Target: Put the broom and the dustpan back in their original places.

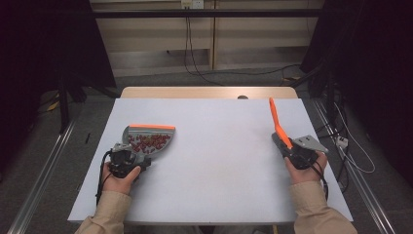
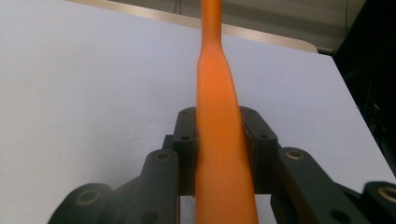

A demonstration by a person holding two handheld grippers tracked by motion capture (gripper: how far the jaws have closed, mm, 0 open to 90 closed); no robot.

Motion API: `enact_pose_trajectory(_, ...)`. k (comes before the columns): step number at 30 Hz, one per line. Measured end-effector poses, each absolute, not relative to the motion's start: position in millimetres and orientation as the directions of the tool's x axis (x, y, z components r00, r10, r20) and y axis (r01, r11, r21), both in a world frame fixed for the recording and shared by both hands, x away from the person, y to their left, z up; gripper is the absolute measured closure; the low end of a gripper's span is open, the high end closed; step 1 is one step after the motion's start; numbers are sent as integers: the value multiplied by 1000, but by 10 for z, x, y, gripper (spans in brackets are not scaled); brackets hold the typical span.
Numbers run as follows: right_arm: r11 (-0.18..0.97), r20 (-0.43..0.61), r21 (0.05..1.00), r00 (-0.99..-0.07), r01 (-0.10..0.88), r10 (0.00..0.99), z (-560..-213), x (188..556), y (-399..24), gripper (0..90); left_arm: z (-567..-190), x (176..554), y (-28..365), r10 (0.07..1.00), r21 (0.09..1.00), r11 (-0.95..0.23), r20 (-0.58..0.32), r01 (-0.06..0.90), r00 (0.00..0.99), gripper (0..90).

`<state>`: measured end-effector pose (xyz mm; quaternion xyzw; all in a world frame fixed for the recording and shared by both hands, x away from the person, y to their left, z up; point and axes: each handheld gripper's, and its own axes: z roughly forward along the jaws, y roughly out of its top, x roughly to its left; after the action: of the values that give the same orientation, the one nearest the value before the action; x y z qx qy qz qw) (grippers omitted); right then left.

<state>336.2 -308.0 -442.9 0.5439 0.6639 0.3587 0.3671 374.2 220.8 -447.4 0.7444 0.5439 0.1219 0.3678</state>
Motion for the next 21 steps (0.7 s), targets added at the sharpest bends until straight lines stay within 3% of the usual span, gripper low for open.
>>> enact_pose_trajectory(9, 141, -49, 876, -206, 462, 977, -4444, 3373, -2841, 657, -4440, 3693, 2212, 879, 686, -126, -257, 717, 401, 360)
enact_pose_trajectory(13, 55, 83, 894, -286, 444, 955, -4454, 3378, -2767, 574, -4411, 3638, 2237, 875, 712, -124, -251, 691, 415, 279)
enact_pose_trajectory(15, 41, 100, 905, -305, 423, 947, -4425, 3359, -2737, 509, -4385, 3608, 2237, 872, 733, -129, -236, 667, 429, 202)
enact_pose_trajectory(21, 33, 128, 906, -348, 422, 929, -4424, 3287, -2736, 390, -4302, 3539, 2261, 843, 798, -147, -207, 584, 496, 103)
